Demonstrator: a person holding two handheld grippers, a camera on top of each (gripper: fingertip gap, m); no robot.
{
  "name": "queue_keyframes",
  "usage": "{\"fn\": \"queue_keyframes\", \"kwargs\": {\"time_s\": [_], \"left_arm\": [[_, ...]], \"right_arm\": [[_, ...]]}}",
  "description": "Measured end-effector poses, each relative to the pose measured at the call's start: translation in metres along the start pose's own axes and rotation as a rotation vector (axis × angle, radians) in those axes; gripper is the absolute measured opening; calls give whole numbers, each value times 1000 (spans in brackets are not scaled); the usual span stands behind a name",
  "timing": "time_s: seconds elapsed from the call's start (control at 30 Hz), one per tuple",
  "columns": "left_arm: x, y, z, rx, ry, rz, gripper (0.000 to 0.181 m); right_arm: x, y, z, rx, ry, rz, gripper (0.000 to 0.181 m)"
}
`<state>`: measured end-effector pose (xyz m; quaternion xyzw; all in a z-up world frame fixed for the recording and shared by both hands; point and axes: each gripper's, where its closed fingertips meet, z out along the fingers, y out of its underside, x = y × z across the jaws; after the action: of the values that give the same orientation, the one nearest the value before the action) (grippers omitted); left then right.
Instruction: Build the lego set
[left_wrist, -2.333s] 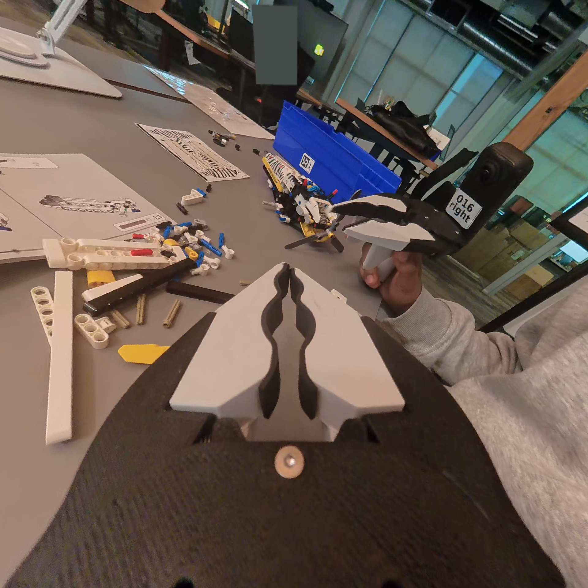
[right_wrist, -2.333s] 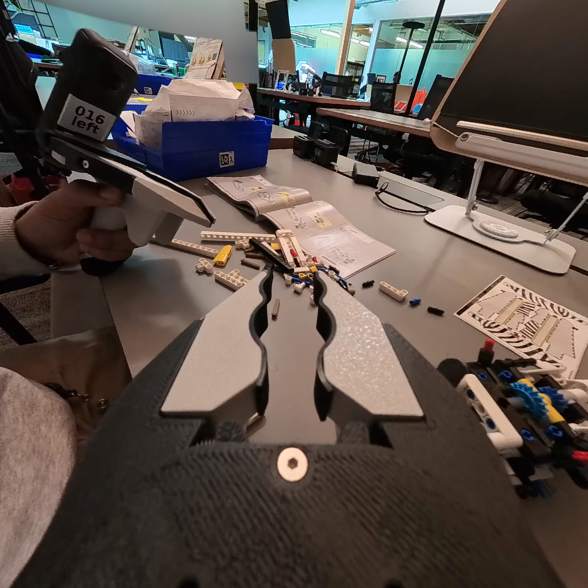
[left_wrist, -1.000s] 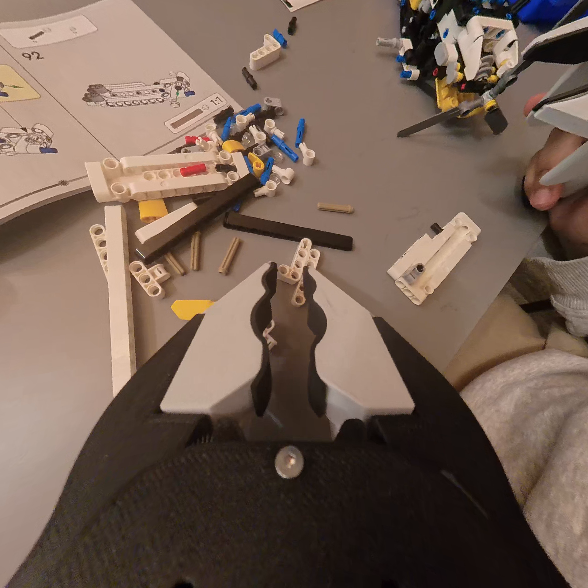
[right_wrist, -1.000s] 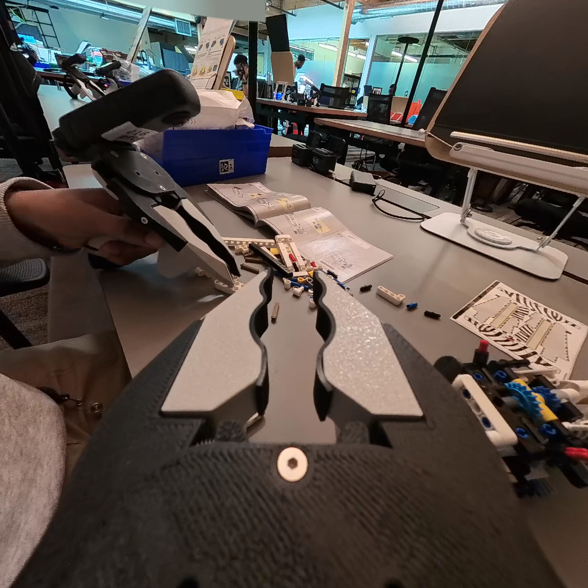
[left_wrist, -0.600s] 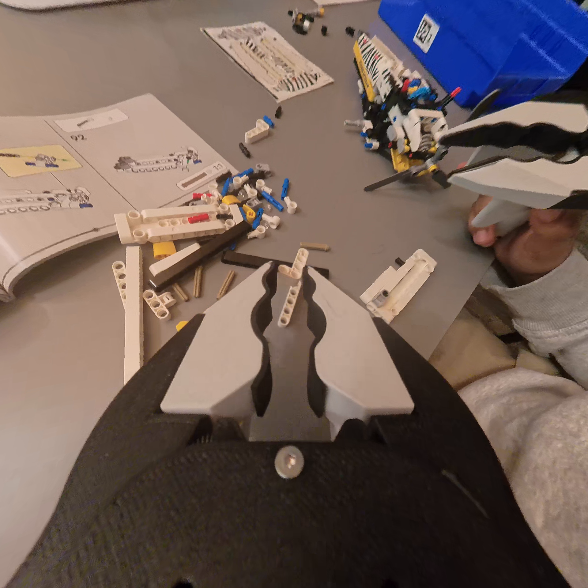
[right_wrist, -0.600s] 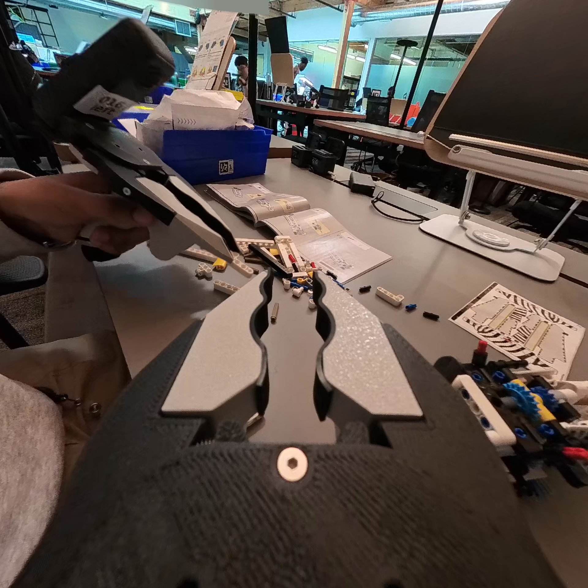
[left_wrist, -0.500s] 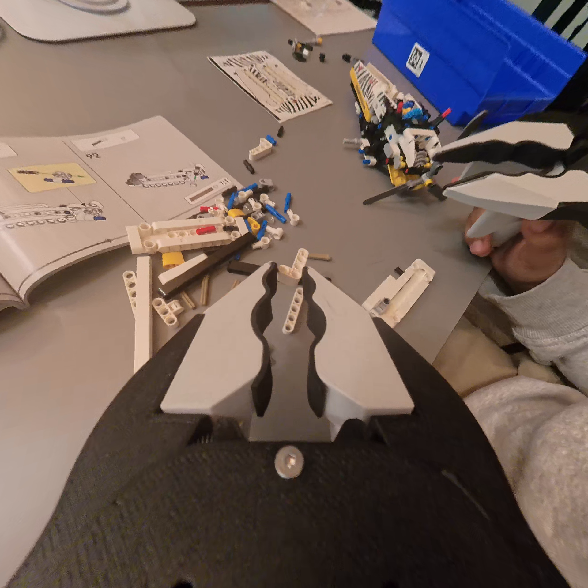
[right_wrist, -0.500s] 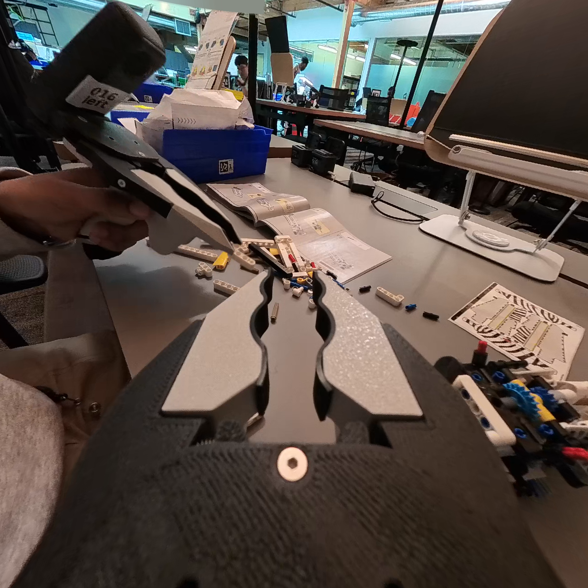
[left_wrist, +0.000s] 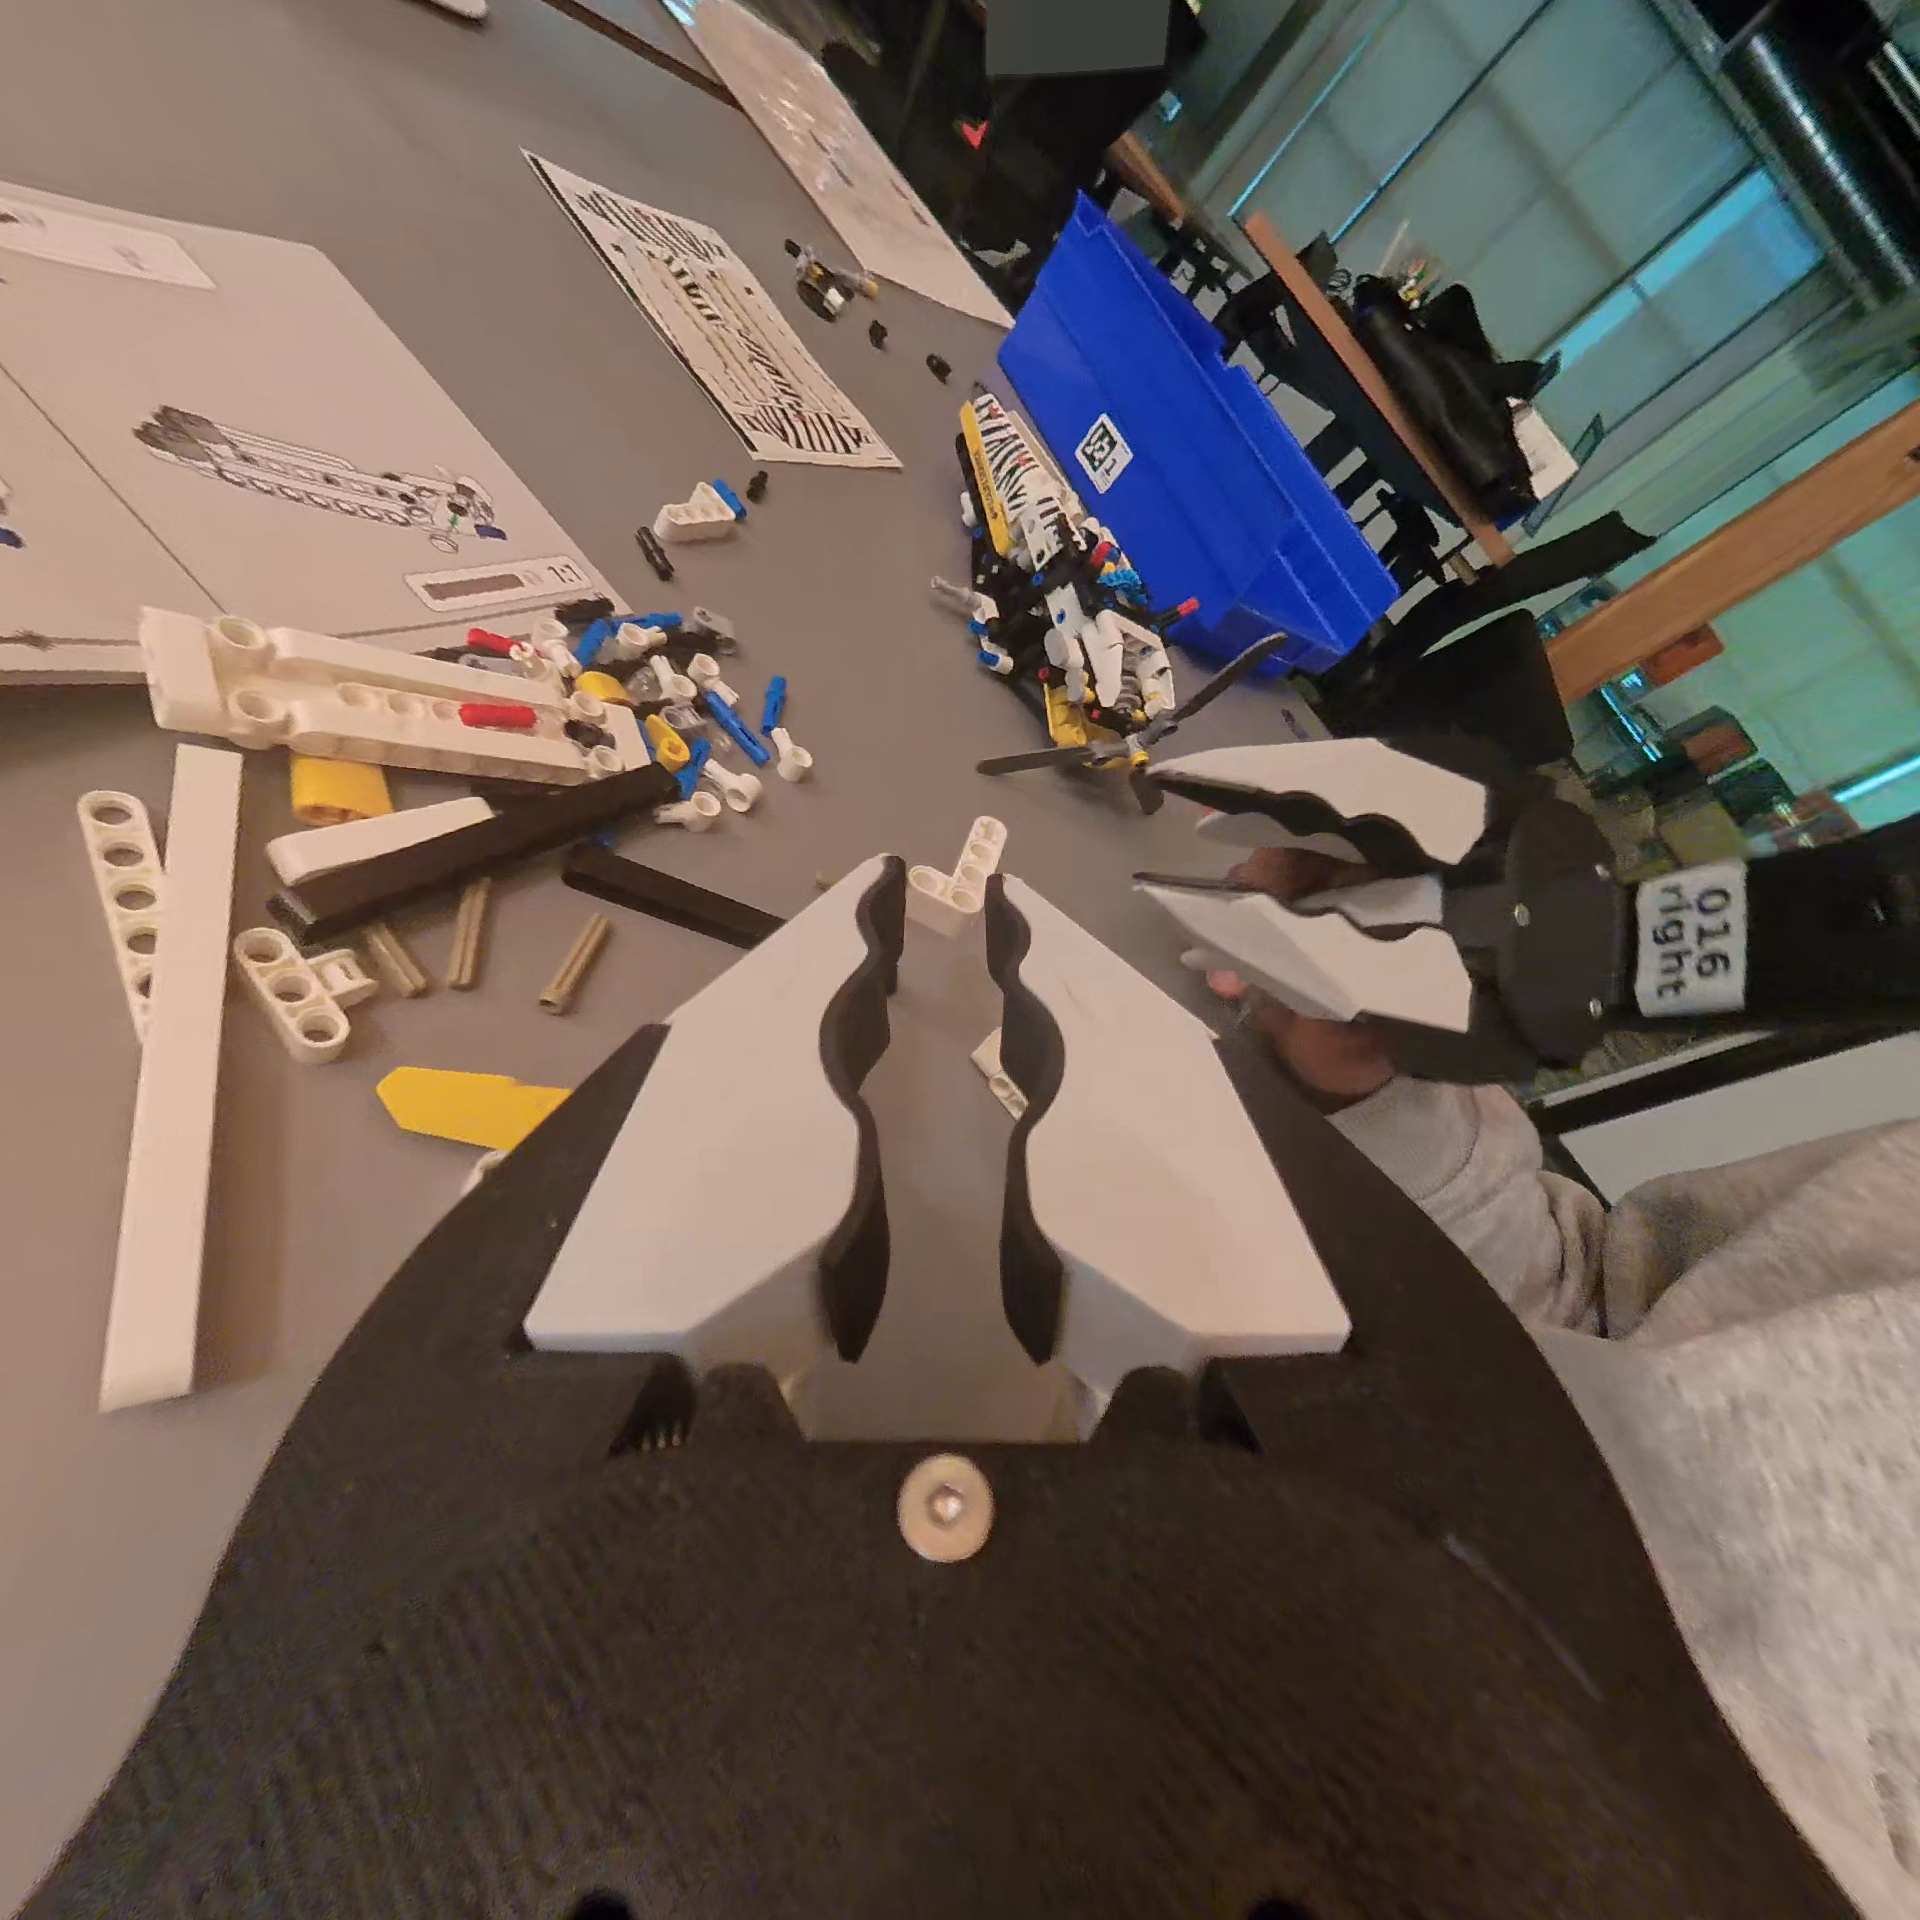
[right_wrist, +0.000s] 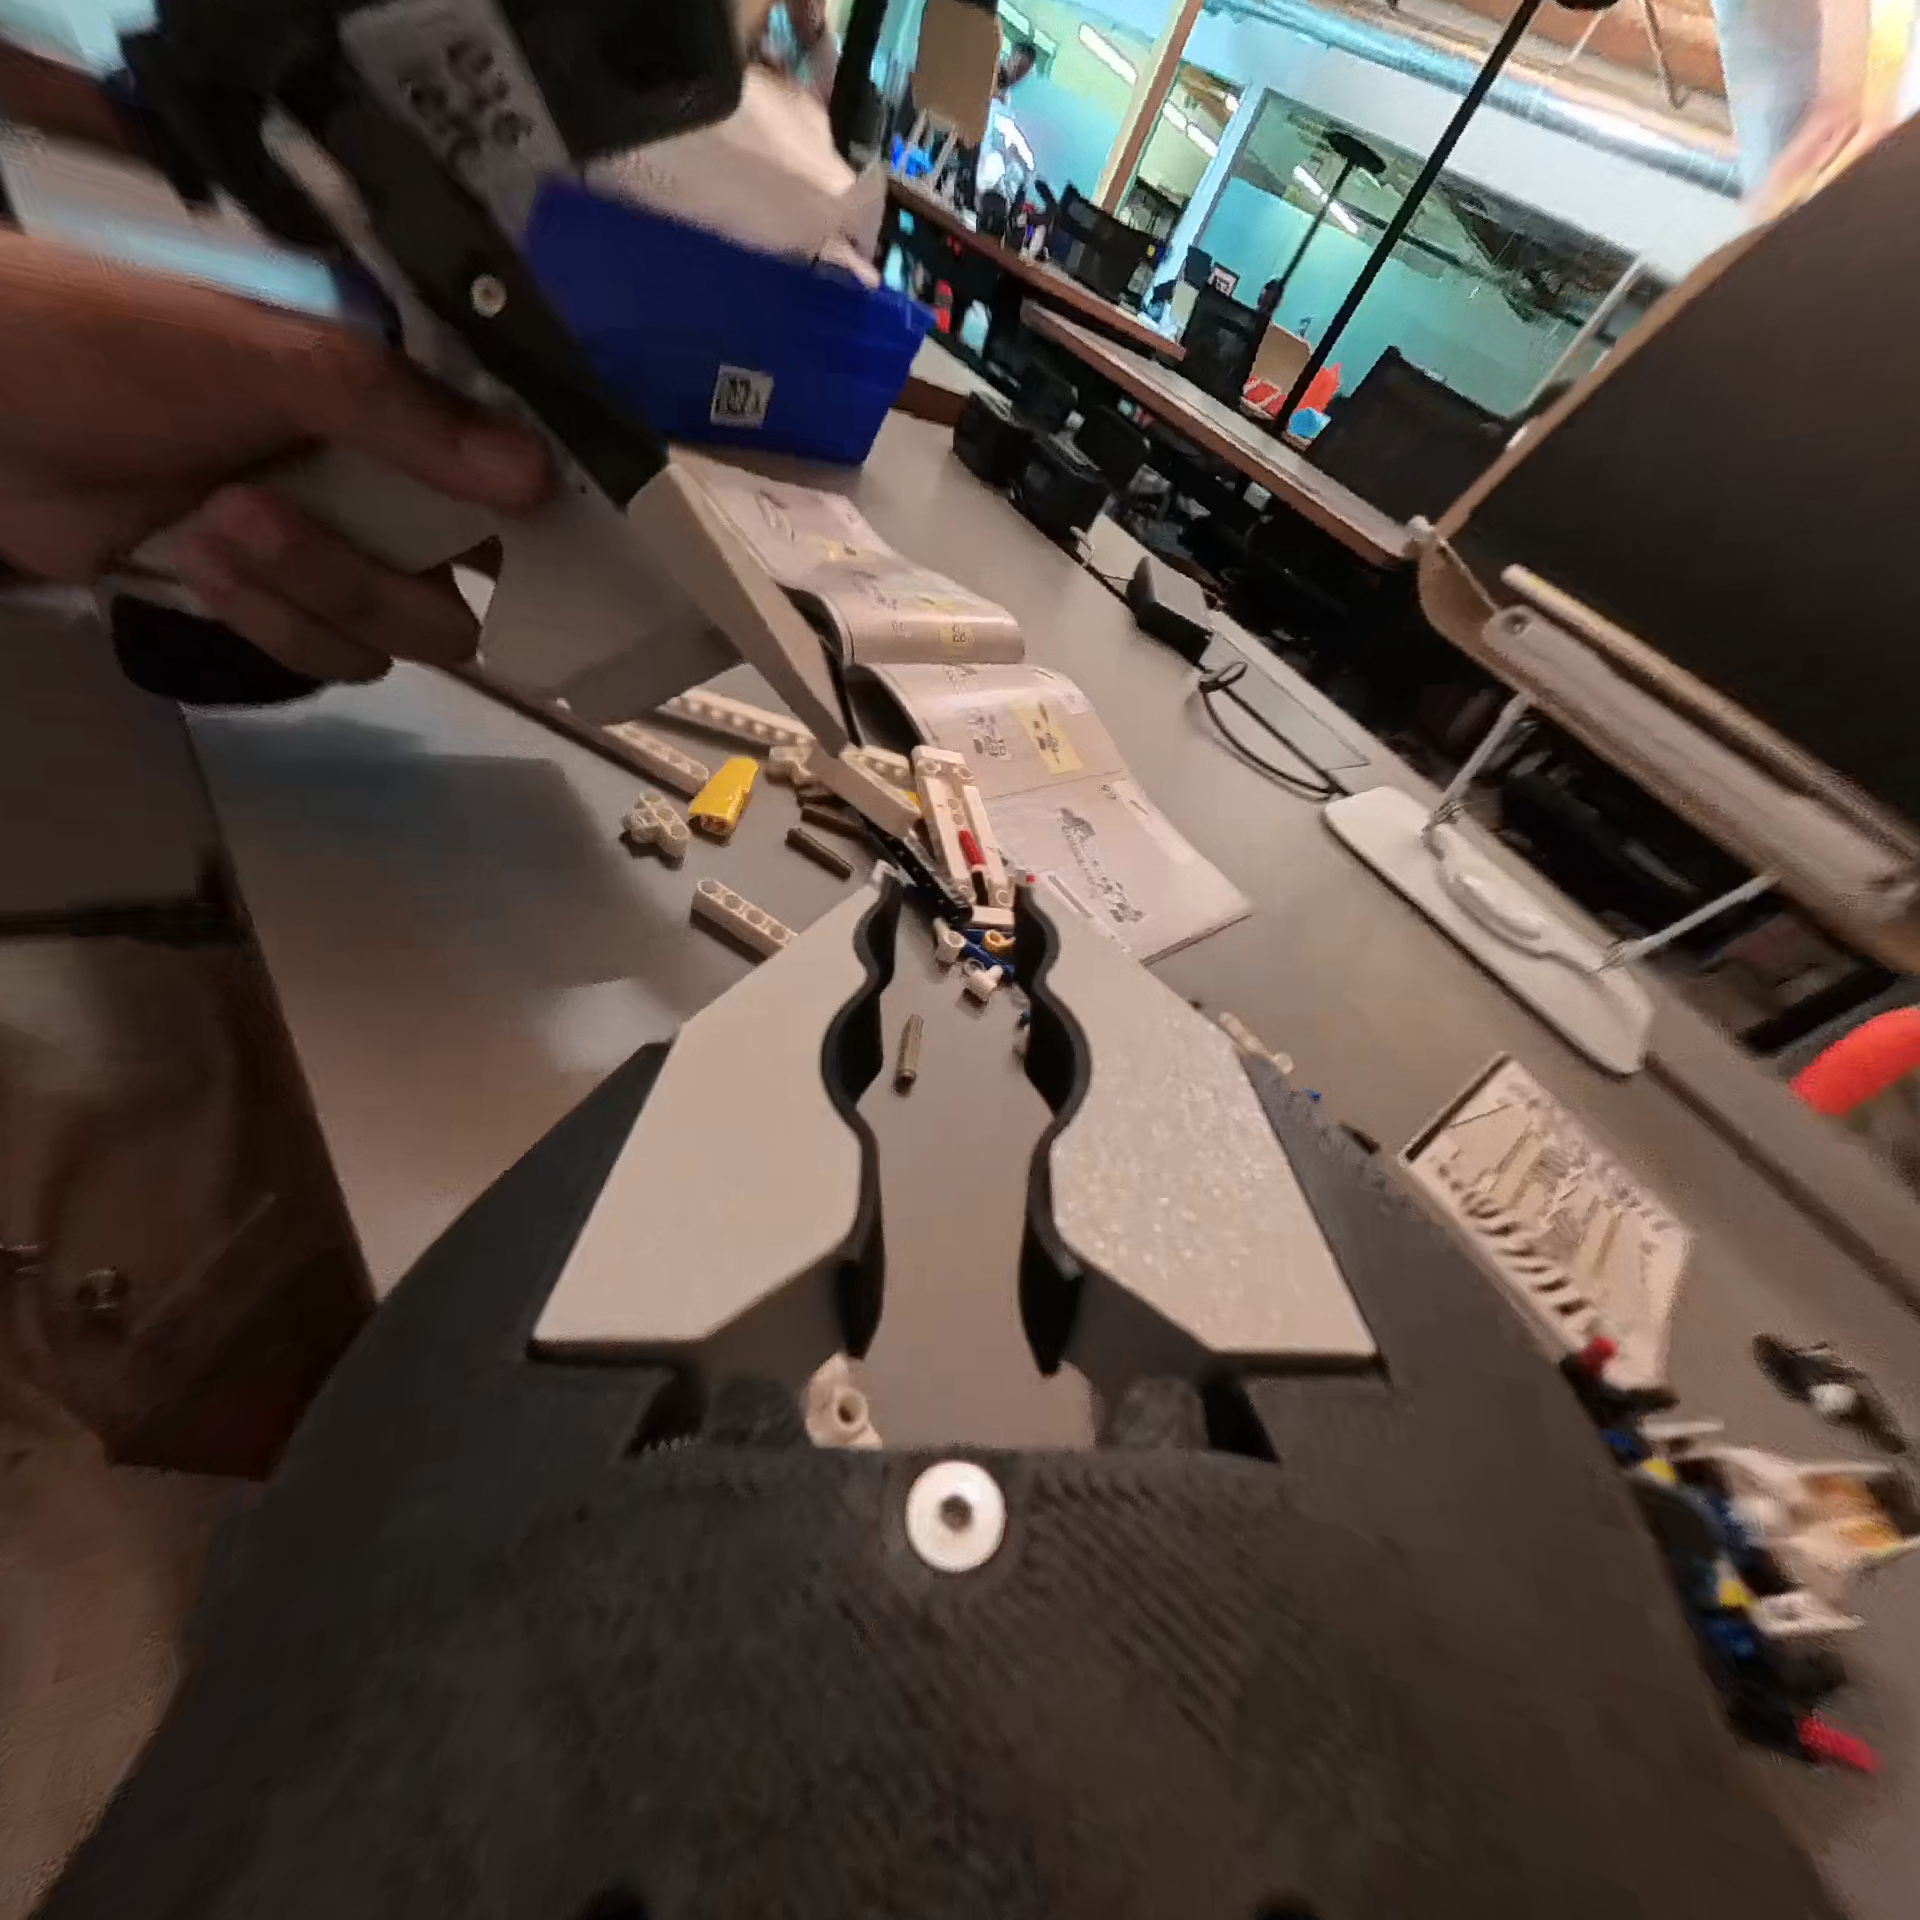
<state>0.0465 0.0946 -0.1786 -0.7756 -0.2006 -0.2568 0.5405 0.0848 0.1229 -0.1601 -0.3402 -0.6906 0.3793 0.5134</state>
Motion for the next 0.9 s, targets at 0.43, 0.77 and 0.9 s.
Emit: {"fn": "queue_keyframes", "kwargs": {"time_s": [0.43, 0.77, 0.9], "left_arm": [[10, 6, 0, -23, 19, -1, 14], [15, 10, 2, -41, 13, 38, 14], [17, 3, -1, 8, 56, 28, 27]], "right_arm": [[-28, -8, 22, -77, 89, -444, 23], [-33, -2, 27, -114, 88, -497, 6], [-29, -1, 26, -111, 76, -435, 6]]}}
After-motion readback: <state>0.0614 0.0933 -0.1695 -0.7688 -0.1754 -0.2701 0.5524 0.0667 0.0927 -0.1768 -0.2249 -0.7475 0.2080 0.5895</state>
